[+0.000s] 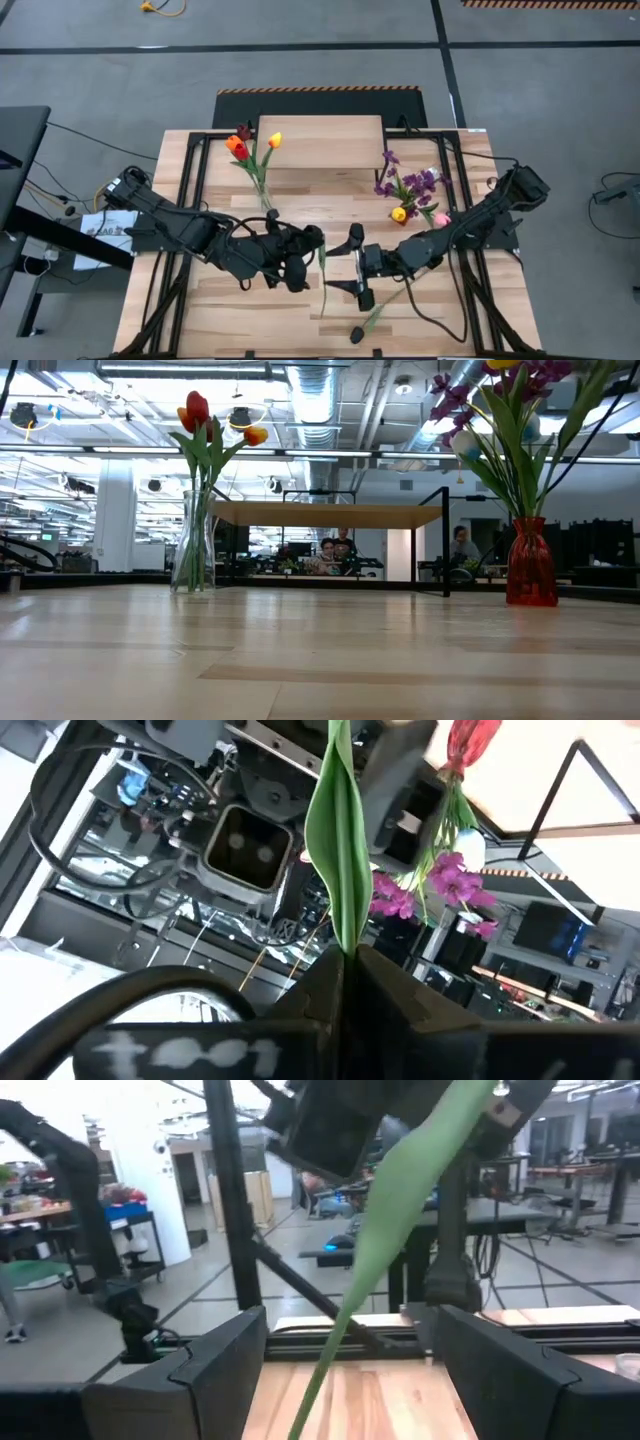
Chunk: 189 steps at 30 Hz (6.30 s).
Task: Pick and place flowers into a vace then onto a shelf
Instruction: Put the left black flower into the transparent vase
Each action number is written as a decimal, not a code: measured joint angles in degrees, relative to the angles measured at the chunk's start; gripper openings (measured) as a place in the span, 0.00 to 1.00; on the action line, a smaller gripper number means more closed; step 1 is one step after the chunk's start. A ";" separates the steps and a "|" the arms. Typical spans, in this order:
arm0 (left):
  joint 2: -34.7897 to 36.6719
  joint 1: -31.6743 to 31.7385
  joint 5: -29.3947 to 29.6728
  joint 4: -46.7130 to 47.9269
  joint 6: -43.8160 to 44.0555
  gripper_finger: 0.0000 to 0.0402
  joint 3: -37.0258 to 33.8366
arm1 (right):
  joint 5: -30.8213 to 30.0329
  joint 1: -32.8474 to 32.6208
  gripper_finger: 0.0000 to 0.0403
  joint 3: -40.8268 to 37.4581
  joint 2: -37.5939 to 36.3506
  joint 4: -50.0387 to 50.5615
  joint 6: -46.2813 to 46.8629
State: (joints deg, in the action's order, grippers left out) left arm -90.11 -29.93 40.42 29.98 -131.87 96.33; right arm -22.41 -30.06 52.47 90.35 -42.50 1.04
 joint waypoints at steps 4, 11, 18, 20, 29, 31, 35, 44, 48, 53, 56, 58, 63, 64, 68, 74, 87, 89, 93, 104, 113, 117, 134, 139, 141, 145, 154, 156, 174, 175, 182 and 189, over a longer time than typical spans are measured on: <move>0.00 -0.04 -1.18 -0.15 -0.09 0.03 0.00 | 0.02 1.38 0.71 0.04 0.00 -0.03 0.39; 0.00 -0.01 -1.20 0.02 0.35 0.03 0.00 | 0.06 2.62 0.71 0.02 0.00 -2.27 0.42; 0.00 0.00 -1.20 0.04 0.50 0.03 0.00 | 3.06 2.86 0.62 0.02 0.00 -3.75 0.44; 0.00 0.00 -1.18 0.05 0.96 0.03 0.00 | 3.10 2.83 0.53 0.02 0.00 -3.85 0.44; 0.02 0.22 -2.09 -0.06 2.25 0.03 0.02 | 11.11 5.16 0.04 0.00 0.00 -3.48 2.50; 0.02 0.49 -2.89 -0.01 3.14 0.03 0.02 | 13.21 5.93 0.02 0.00 0.00 -3.20 3.57; 0.02 0.74 -2.86 0.15 6.61 0.03 0.02 | 14.92 6.81 0.01 0.02 0.00 -2.91 4.92; 0.00 -0.87 -1.14 -0.96 25.18 0.03 0.00 | 15.26 6.42 0.00 0.17 -0.09 -2.93 4.50; 0.00 -0.85 -0.97 -0.96 25.63 0.03 0.00 | 15.19 6.44 0.00 0.17 -0.09 -2.80 4.44; -0.02 -0.83 -0.17 -0.85 22.00 0.03 0.00 | 14.97 6.48 0.00 0.17 -0.09 -2.68 4.39; -0.02 -0.85 -0.54 -0.43 20.57 0.03 0.00 | 14.99 6.46 0.00 0.17 -0.09 -2.51 4.42; -0.02 -0.85 -0.65 0.50 19.51 0.03 0.00 | 14.97 6.46 0.00 0.17 -0.09 -2.26 4.44; 0.00 -0.83 -1.85 1.31 21.56 0.04 0.00 | 14.98 6.46 0.00 0.11 -0.07 -2.08 4.48; 0.00 -0.83 -2.50 1.35 22.04 0.05 0.00 | 15.04 6.46 0.00 0.10 -0.04 -1.99 4.49; 0.01 -0.83 -4.09 1.55 23.26 0.14 0.03 | 14.99 6.46 0.00 0.06 -0.02 -1.62 4.50; 0.02 -0.48 -6.49 3.14 24.30 0.31 0.09 | 14.73 6.57 0.00 0.06 -0.02 -1.85 4.52; 1.18 -3.20 -0.17 1.69 28.96 0.49 0.02 | 14.66 7.12 0.00 0.06 -0.02 -1.66 5.42; 2.01 -3.79 1.36 0.73 32.55 0.49 0.01 | 14.12 7.29 0.00 0.06 -0.02 -1.62 5.43; 3.56 -4.69 6.48 -0.43 44.50 0.49 0.04 | 13.31 7.44 0.00 0.06 -0.02 -1.63 5.42; 7.86 3.18 5.93 19.35 113.04 0.49 0.07 | 11.76 8.10 0.00 0.07 -0.39 -1.59 2.38; 8.17 6.36 1.33 6.80 131.87 0.49 -11.94 | 10.29 8.47 0.00 0.10 -0.48 -2.86 -3.08; 8.80 6.08 0.61 -5.81 129.27 0.49 -18.37 | 10.24 8.91 0.00 0.10 -0.48 -2.82 -3.21; 19.64 2.61 -6.76 -30.08 129.66 0.49 -32.42 | 6.70 9.99 0.00 0.10 -0.48 -0.39 -6.21; 18.90 5.29 -6.97 -39.00 129.45 0.49 -37.07 | 7.24 9.94 0.00 0.10 -0.48 -0.25 -6.18; 18.66 6.37 -8.70 -40.17 129.55 0.49 -37.61 | 7.32 9.94 0.00 0.09 -0.48 -0.14 -6.18; 17.18 8.98 -14.00 -41.32 132.64 0.49 -37.42 | 7.28 9.96 0.00 0.10 -0.48 0.10 -6.98; 16.83 11.04 -19.19 -41.30 134.72 0.49 -37.42 | 7.24 9.96 0.00 0.08 -0.50 -0.05 -7.21; 16.85 10.91 -19.31 -40.12 135.19 0.49 -37.40 | 6.93 9.96 0.00 0.08 -0.48 -0.15 -7.58; 16.76 8.70 -20.73 -36.68 136.90 0.49 -37.40 | 5.75 9.96 0.00 0.08 -0.48 -0.83 -7.58; 16.76 8.70 -20.76 -36.80 136.67 0.49 -37.40 | 5.75 9.96 0.00 0.08 -0.48 -0.83 -7.58; 15.71 10.03 -20.38 -39.86 135.51 0.49 -37.35 | 5.77 9.96 0.00 0.08 -0.48 -0.83 -7.58; 12.40 11.78 -21.58 -41.00 134.51 0.49 -37.23 | 5.71 9.95 0.00 0.08 -0.48 -0.78 -7.56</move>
State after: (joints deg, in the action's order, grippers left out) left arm -77.71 -18.15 18.85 -11.03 2.64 59.11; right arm -16.70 -20.10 52.56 89.86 -43.28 -6.52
